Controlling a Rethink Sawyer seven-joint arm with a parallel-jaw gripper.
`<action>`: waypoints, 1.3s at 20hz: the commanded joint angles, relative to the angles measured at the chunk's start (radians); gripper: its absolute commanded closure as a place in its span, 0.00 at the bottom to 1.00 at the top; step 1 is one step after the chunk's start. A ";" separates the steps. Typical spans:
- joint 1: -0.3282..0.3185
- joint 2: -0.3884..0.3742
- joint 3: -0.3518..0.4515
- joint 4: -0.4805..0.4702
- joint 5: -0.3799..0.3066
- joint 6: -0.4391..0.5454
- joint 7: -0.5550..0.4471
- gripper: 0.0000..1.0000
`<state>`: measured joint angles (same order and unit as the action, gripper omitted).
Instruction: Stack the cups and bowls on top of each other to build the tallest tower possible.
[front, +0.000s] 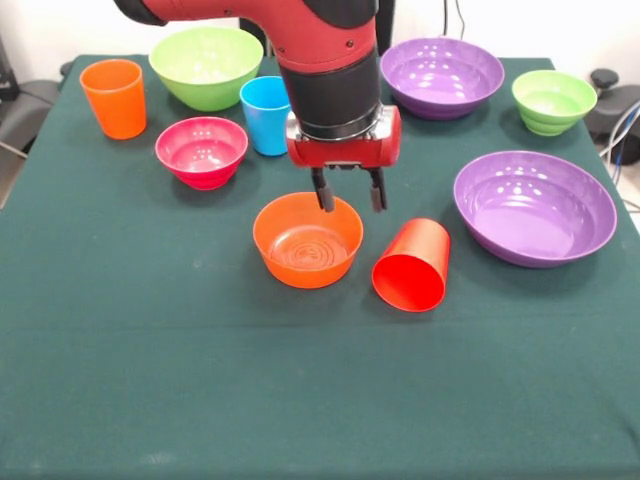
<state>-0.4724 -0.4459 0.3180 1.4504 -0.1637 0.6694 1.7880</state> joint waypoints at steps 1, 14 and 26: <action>0.030 0.075 0.021 -0.091 -0.043 0.052 -0.030 0.00; 0.048 0.184 0.009 -0.158 -0.066 -0.020 -0.023 0.00; 0.051 0.224 0.002 -0.150 -0.083 -0.092 -0.016 0.00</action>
<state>-0.4521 -0.2801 0.3166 1.3492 -0.1633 0.6597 1.7880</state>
